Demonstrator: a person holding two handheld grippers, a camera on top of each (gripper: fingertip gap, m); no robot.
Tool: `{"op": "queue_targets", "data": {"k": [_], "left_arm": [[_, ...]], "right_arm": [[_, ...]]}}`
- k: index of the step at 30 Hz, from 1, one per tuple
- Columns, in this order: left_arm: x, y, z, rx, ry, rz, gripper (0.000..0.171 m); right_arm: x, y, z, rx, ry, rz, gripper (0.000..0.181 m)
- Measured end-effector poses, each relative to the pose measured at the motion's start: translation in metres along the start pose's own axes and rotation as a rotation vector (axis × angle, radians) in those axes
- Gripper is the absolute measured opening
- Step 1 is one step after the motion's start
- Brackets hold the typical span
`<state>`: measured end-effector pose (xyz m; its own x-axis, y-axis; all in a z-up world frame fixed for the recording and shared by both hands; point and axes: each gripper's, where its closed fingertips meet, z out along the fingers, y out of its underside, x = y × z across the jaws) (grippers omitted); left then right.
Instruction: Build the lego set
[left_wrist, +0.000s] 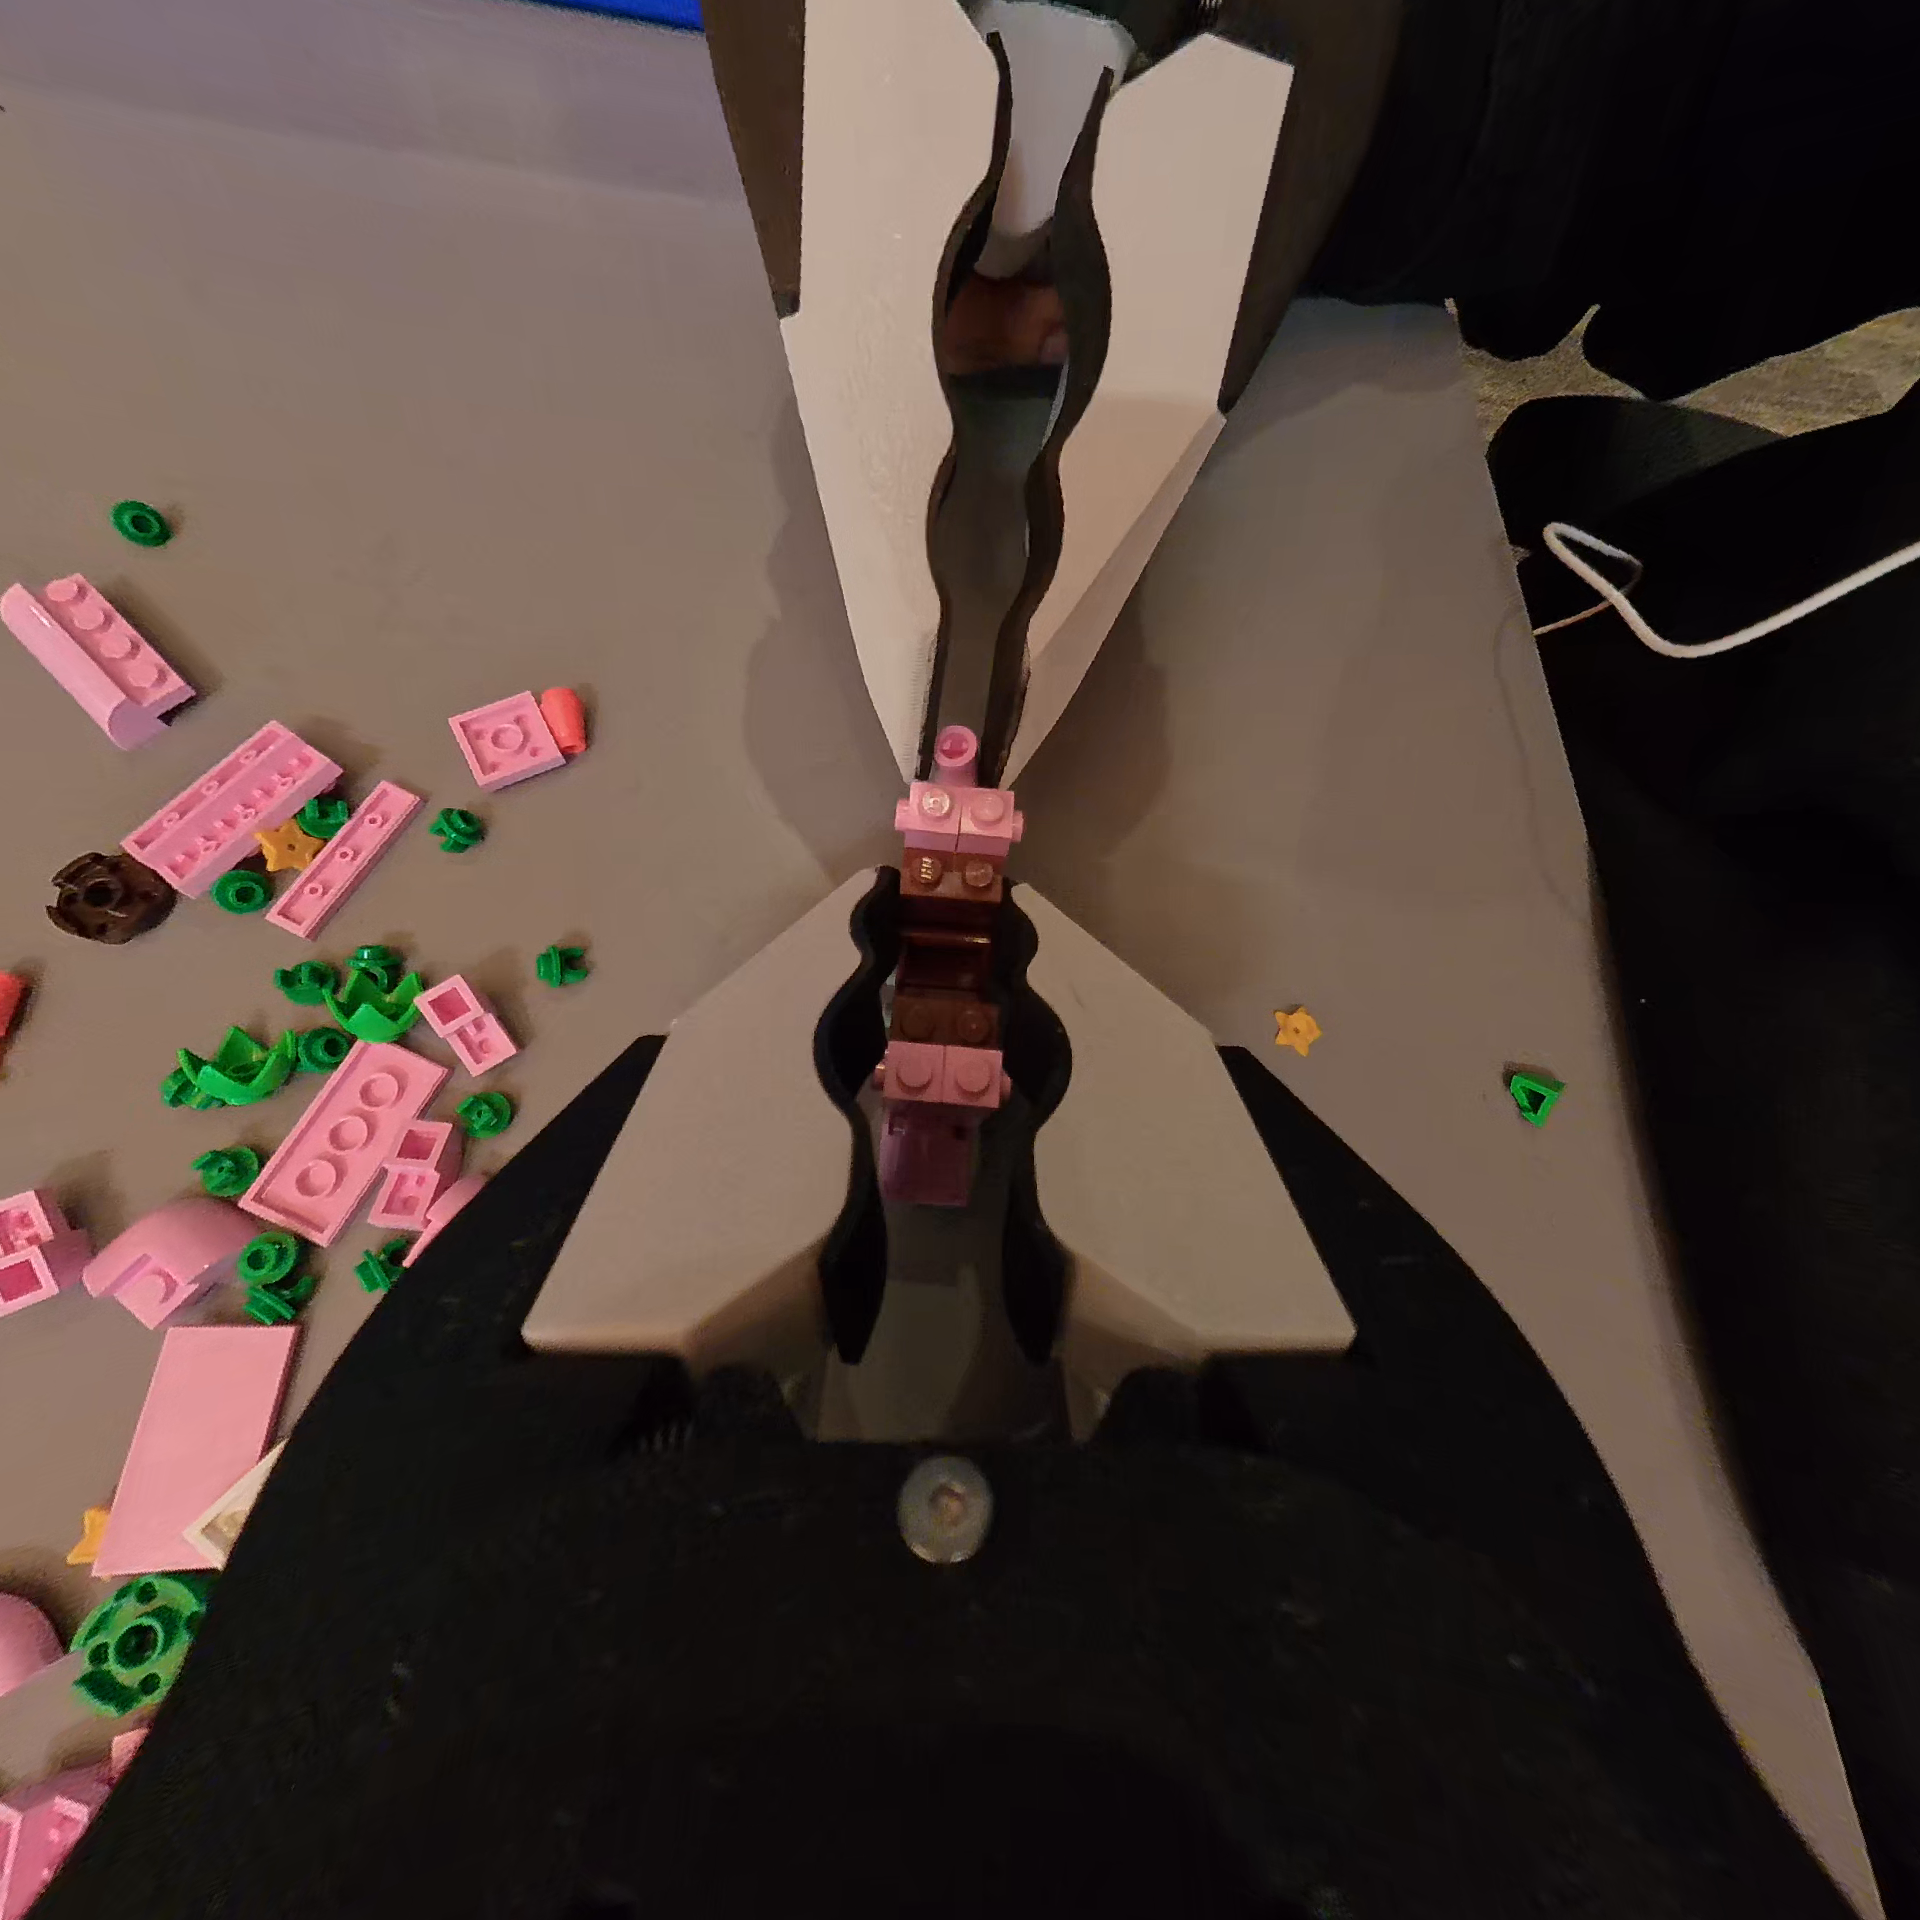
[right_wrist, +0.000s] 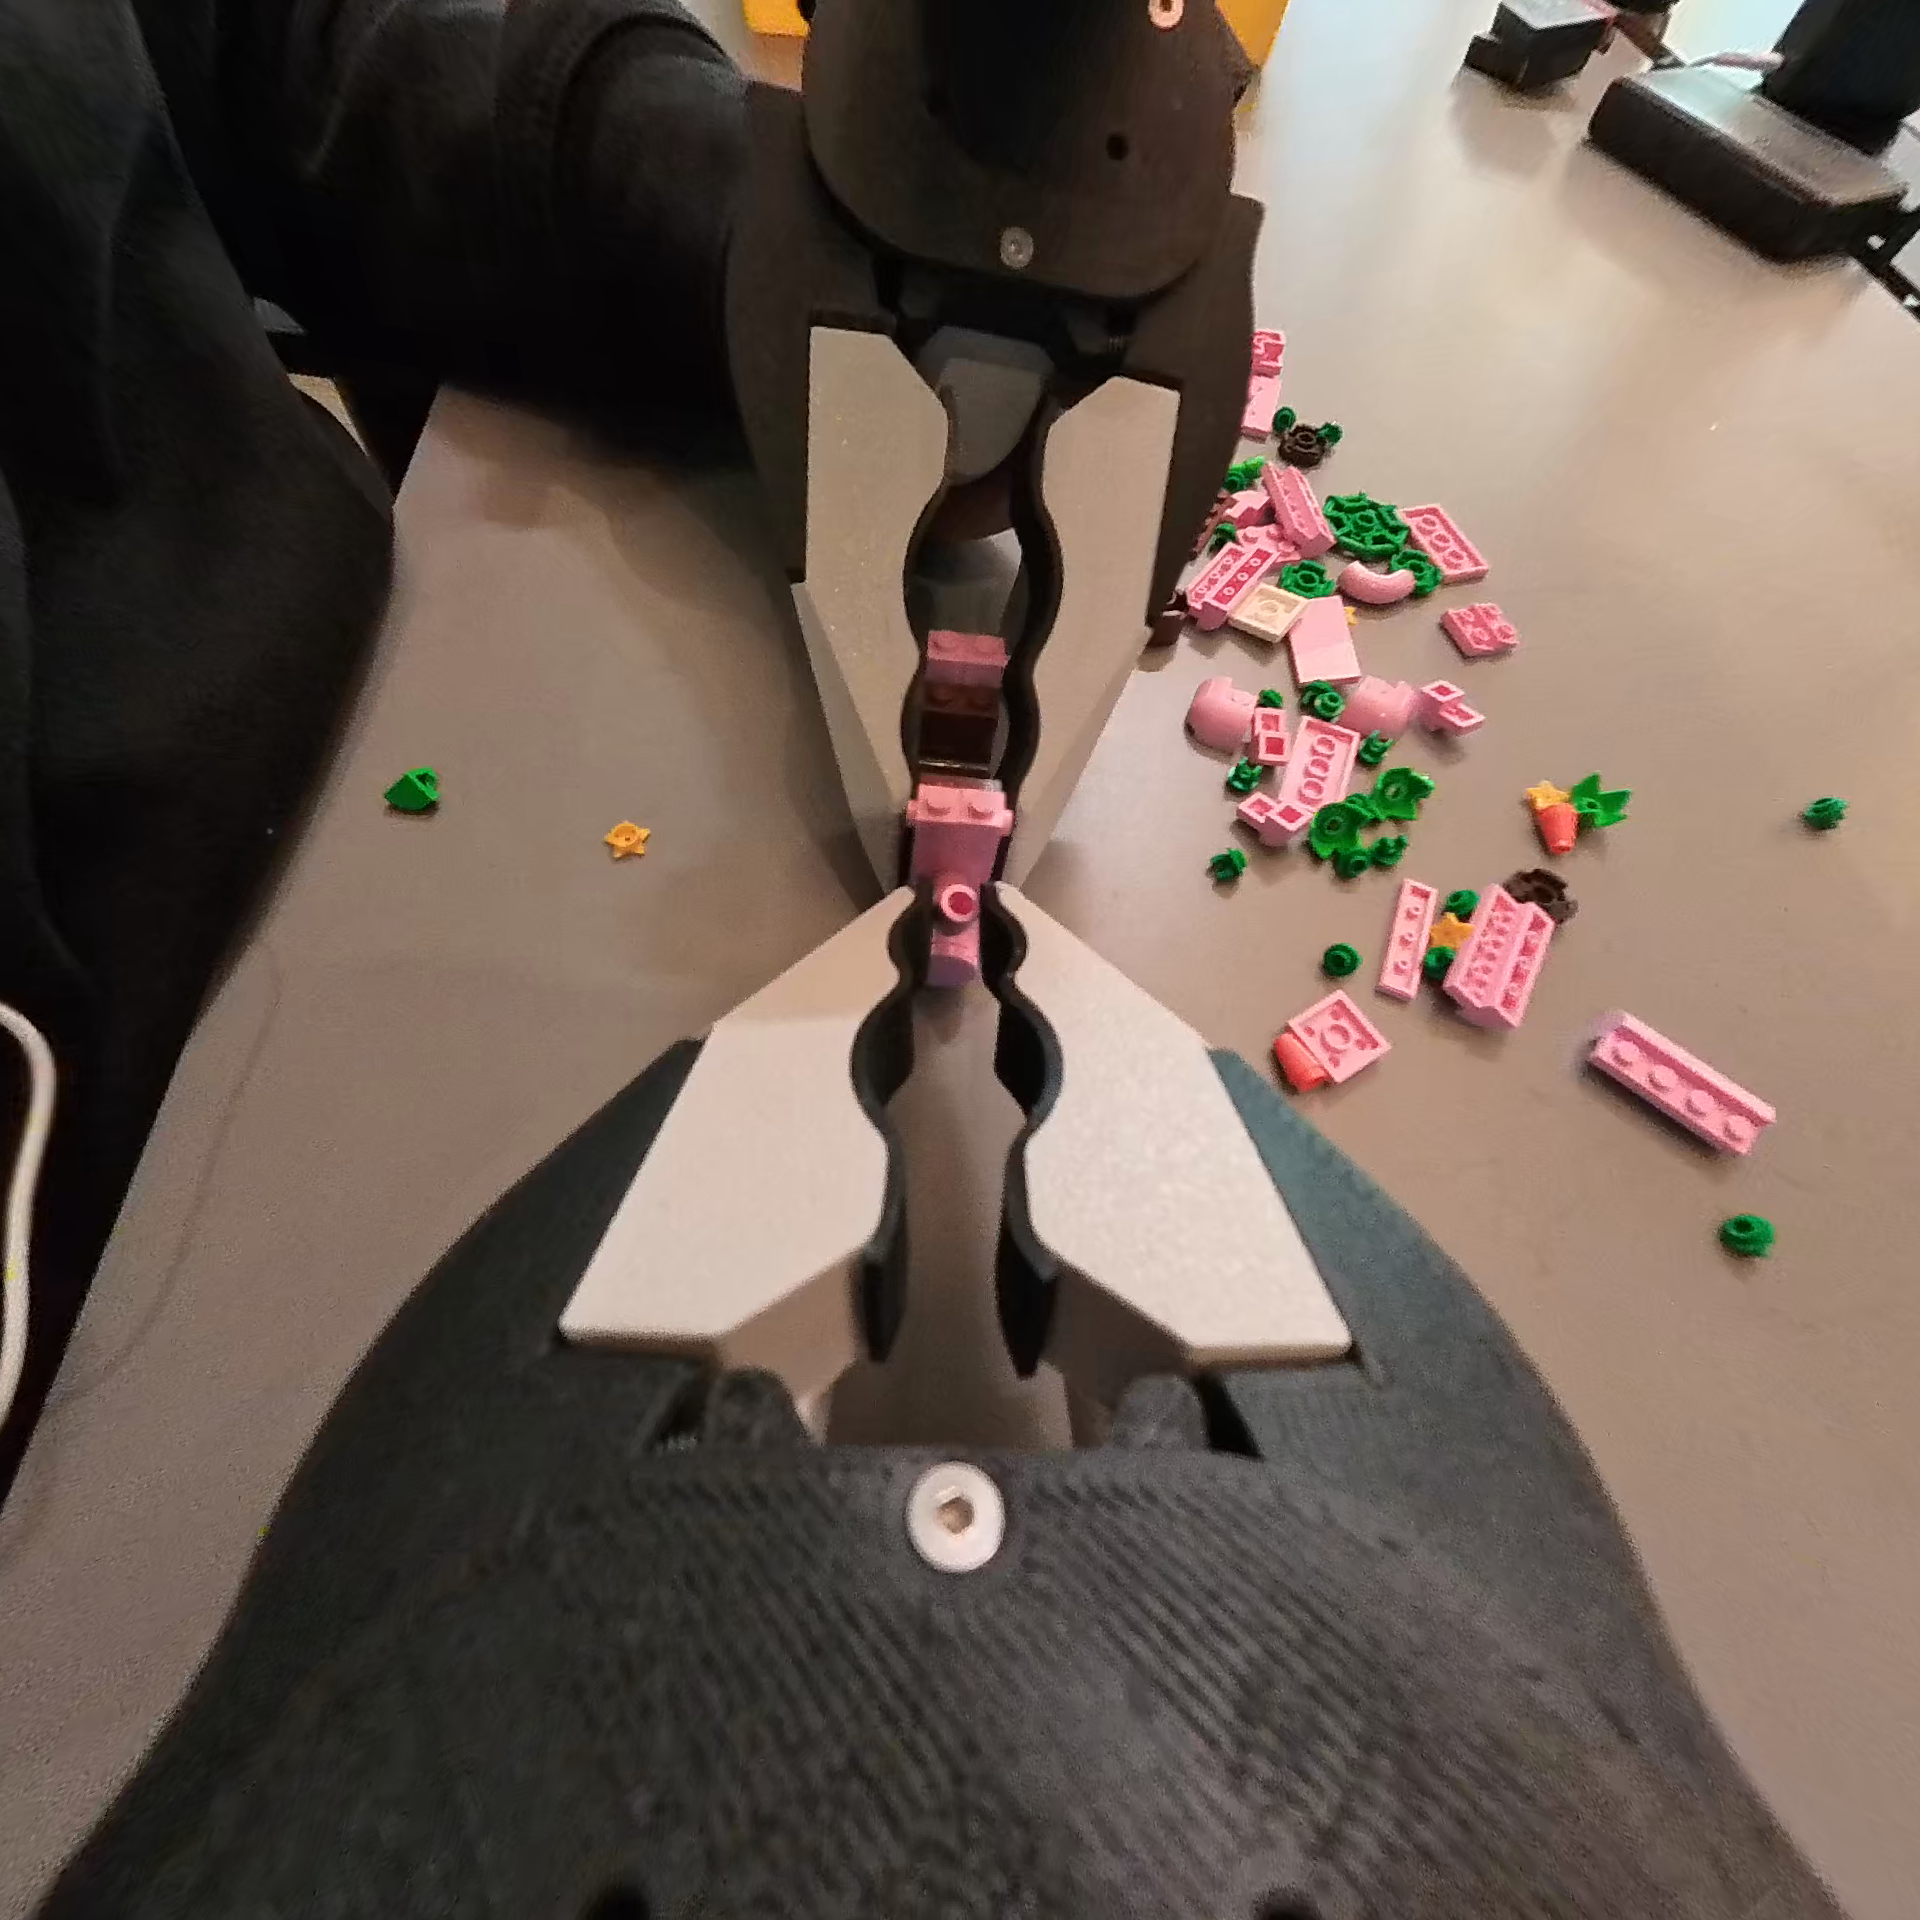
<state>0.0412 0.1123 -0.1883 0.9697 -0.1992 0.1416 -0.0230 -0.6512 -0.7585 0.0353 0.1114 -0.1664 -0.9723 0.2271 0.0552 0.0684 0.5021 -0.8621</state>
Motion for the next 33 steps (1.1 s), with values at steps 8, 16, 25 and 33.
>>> {"op": "queue_targets", "data": {"k": [8,16,25,33], "left_arm": [[0.0,0.0,0.0,-0.001,-0.003,0.002,0.015],[0.0,0.0,0.001,0.002,-0.002,0.001,0.014],[-0.002,-0.019,-0.023,0.117,0.032,-0.077,0.044],[-0.08,-0.023,-0.123,0.403,-0.344,-0.198,0.037]], "right_arm": [[-0.001,0.0,0.0,0.001,0.021,-0.066,0.007],[0.002,0.001,0.001,-0.007,0.026,-0.048,0.012],[0.006,-0.011,-0.01,0.094,-0.001,0.022,0.034],[0.057,-0.004,-0.031,0.142,0.189,0.221,0.031]]}}
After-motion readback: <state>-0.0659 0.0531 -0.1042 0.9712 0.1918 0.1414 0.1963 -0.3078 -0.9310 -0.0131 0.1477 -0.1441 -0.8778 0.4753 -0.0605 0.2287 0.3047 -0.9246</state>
